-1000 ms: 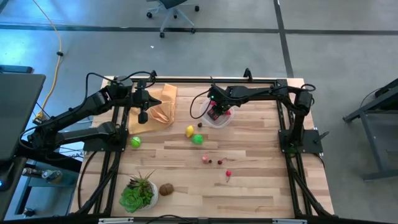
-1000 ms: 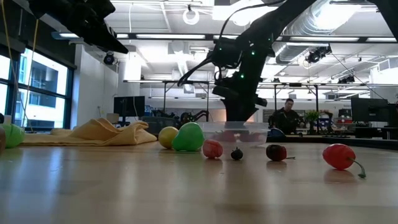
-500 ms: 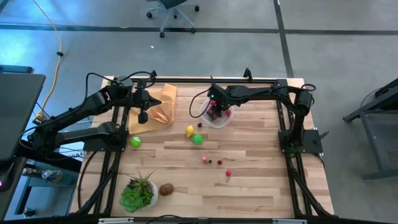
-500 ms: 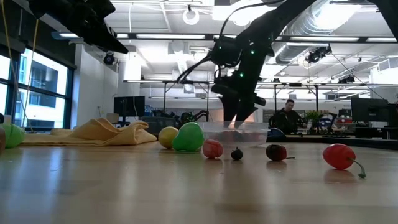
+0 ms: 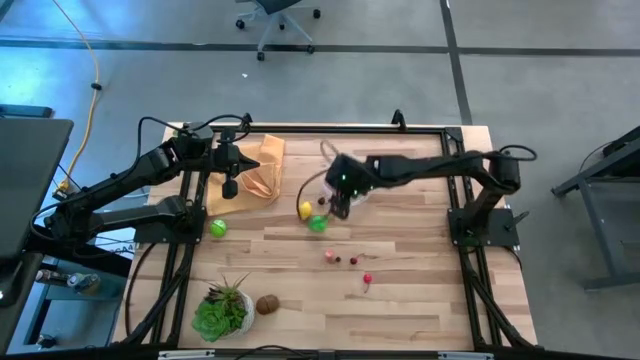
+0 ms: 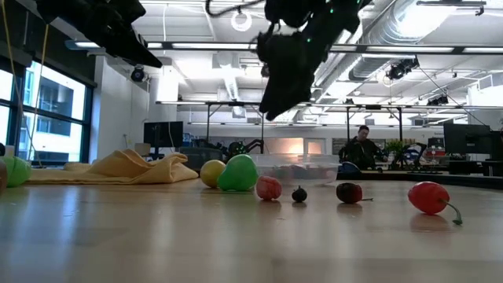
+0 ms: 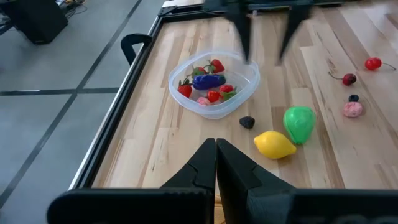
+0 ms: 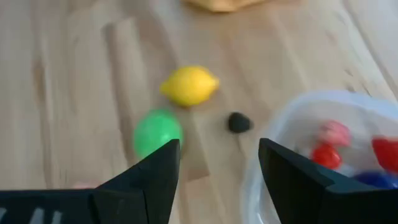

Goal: Pick and placing Produce into tupperware
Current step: Put the green pear into the transparent container

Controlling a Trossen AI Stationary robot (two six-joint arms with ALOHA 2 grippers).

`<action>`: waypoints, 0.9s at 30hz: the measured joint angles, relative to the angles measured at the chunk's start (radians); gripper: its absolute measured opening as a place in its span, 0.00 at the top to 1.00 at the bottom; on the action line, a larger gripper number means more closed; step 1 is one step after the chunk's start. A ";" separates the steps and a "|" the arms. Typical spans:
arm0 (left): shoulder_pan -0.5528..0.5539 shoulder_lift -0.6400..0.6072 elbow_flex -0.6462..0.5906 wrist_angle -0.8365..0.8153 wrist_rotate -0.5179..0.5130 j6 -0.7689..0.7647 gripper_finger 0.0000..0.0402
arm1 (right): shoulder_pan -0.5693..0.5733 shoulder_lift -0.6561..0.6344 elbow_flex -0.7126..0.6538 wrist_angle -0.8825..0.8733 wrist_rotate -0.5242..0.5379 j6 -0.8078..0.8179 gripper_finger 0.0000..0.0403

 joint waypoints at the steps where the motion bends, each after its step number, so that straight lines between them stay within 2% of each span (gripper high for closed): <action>1: 0.000 0.000 0.000 0.000 0.000 0.000 0.99 | 0.023 0.001 0.000 0.001 0.017 -0.036 0.48; 5: 0.000 0.000 0.000 0.000 0.000 0.000 0.99 | 0.102 0.037 -0.010 0.024 0.093 -0.216 0.48; 8: 0.000 0.000 0.000 0.000 0.000 0.000 0.99 | 0.142 0.071 -0.011 0.053 0.103 -0.321 0.48; 13: 0.000 0.000 0.000 0.000 0.000 0.000 0.99 | 0.151 0.123 -0.011 0.082 0.133 -0.310 0.48; 18: 0.000 0.000 0.000 0.000 0.000 0.000 0.99 | 0.142 0.158 -0.011 0.169 0.069 -0.339 0.46; 27: 0.000 0.000 0.000 0.000 0.000 0.000 0.99 | 0.142 0.206 -0.011 0.215 0.049 -0.331 0.43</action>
